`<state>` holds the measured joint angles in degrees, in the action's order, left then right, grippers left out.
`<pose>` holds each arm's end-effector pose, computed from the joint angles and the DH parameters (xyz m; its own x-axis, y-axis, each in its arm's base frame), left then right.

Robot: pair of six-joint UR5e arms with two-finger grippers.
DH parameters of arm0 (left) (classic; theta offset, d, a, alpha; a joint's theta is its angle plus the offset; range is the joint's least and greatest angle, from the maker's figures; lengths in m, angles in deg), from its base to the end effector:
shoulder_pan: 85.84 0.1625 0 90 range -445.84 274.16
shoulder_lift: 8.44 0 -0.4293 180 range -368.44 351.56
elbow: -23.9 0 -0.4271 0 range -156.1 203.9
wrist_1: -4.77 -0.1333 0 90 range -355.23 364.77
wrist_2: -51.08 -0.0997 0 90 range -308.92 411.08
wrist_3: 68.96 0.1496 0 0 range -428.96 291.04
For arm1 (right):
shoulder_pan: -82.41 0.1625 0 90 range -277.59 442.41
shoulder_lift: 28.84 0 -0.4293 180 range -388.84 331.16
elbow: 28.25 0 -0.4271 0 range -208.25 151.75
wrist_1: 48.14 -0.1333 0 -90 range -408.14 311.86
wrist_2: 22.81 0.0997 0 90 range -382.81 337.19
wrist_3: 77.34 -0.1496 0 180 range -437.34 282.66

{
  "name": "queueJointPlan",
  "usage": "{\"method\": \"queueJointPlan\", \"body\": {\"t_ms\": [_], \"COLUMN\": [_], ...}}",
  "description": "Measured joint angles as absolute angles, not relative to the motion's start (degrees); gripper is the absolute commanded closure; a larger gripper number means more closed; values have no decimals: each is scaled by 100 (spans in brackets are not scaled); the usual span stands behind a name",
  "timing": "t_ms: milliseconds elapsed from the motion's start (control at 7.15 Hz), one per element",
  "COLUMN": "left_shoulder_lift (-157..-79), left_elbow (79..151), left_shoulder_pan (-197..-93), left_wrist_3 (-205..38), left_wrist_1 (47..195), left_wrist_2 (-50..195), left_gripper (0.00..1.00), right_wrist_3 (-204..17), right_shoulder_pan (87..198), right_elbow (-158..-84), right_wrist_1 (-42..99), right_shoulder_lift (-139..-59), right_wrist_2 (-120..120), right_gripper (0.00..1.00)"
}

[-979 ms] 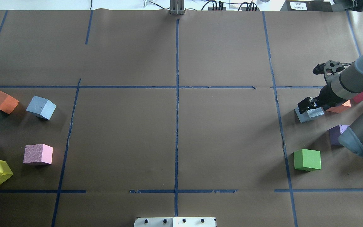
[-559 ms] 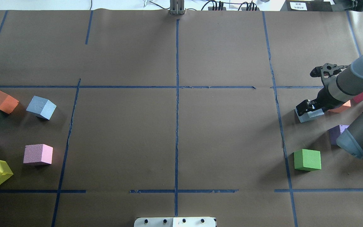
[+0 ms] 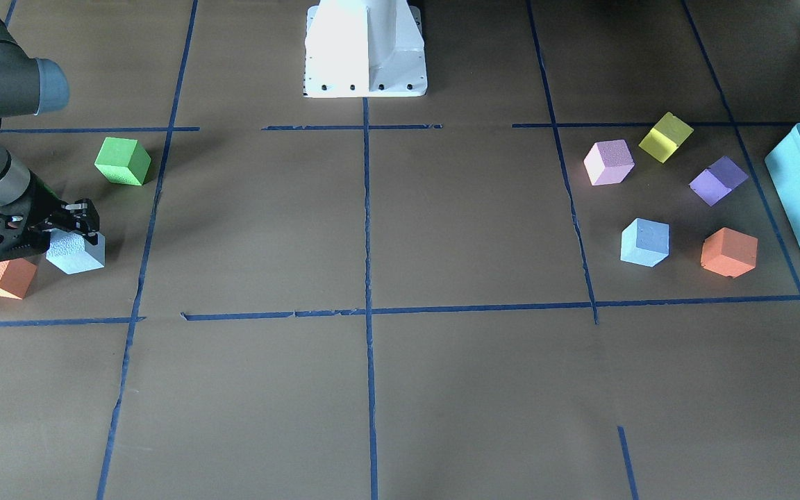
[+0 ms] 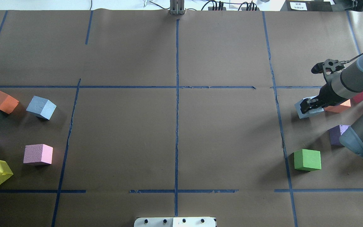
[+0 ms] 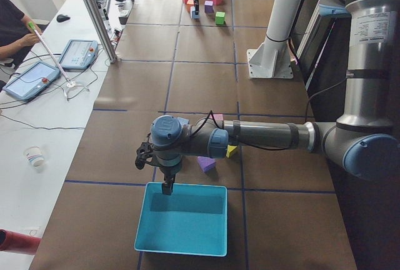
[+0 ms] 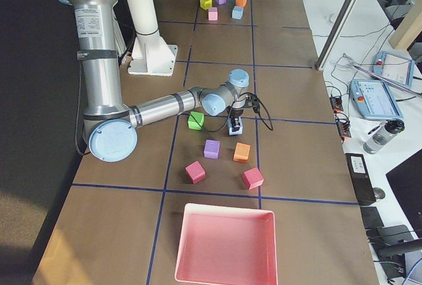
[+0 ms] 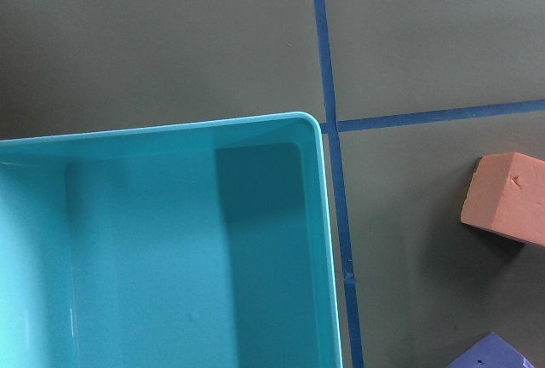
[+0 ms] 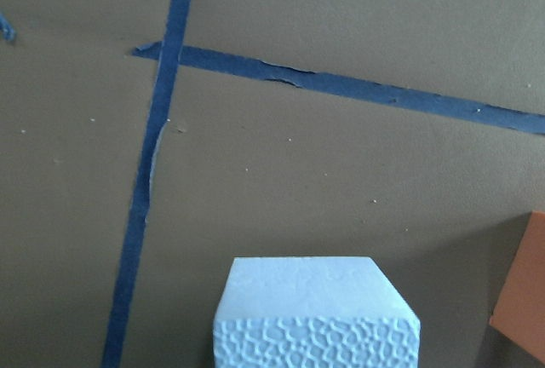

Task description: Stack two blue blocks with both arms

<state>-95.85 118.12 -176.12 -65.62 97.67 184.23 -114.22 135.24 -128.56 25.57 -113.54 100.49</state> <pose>-0.0335 -0.5154 0.6801 0.7289 0.1084 -0.6760 -0.0377 0.9922 0.1186 -0.3228 -0.5104 0.5285 0.7004 -0.1829 0.6900 0.1158 0.9829 0.1430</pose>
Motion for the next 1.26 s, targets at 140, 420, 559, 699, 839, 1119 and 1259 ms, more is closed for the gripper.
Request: {"method": "queueJointPlan", "body": {"t_ms": [140,420,559,699,839,1119,1259], "left_shoulder_lift": [-9558,-9546,-9545,-9547,-9554,-9578,-9594], "left_elbow": [11851,11870,11871,11868,11867,11863,11856], "left_shoulder_pan": [-17611,-17611,-17611,-17611,-17608,-17604,-17602], "left_wrist_3": [-6564,-6570,-6573,-6579,-6587,-6601,-6604], "left_wrist_1": [9762,9758,9758,9758,9756,9748,9744], "left_wrist_2": [18421,18416,18415,18412,18411,18401,18389], "left_gripper": [0,0,0,0,0,0,0], "right_wrist_3": [-11444,-11746,-12267,-12883,-13459,-14198,-14486], "right_shoulder_pan": [13555,13245,12925,12607,12307,11806,11642], "right_elbow": [-13031,-13147,-13090,-12904,-12513,-11554,-11163], "right_wrist_1": [2945,3979,4317,4457,4500,4472,4338], "right_shoulder_lift": [-11108,-10119,-9581,-9063,-8477,-7434,-7115], "right_wrist_2": [10084,10080,10021,9859,9627,9210,9076], "right_gripper": [99,99,99,99,99,99,99]}}
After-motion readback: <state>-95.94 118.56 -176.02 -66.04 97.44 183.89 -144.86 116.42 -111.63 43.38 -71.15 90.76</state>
